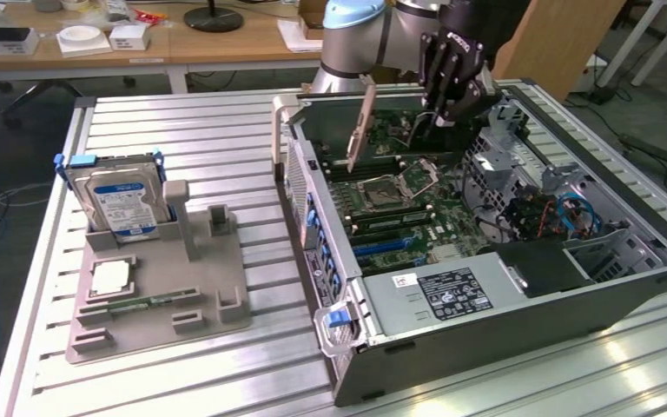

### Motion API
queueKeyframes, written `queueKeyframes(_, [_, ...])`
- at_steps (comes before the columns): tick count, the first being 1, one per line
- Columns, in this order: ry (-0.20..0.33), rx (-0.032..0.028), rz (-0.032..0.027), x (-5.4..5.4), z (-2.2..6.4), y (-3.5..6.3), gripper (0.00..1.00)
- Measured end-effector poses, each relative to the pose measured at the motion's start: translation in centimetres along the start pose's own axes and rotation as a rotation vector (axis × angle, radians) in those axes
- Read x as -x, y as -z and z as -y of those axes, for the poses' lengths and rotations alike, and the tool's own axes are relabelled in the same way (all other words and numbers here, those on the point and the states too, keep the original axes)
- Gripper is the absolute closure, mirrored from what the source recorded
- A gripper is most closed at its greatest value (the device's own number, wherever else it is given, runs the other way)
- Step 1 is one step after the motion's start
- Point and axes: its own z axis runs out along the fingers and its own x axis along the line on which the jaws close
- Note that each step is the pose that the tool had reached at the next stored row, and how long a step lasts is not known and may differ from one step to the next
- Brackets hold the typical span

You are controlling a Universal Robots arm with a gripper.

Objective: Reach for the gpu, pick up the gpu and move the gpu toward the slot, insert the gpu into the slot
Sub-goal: 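Insert the gpu into the slot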

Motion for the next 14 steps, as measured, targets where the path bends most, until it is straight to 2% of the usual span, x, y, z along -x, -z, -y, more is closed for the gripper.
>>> queueKeyframes(14, [0.0, -0.0001, 0.0002, 0.0, 0.13, -0.37, 0.74])
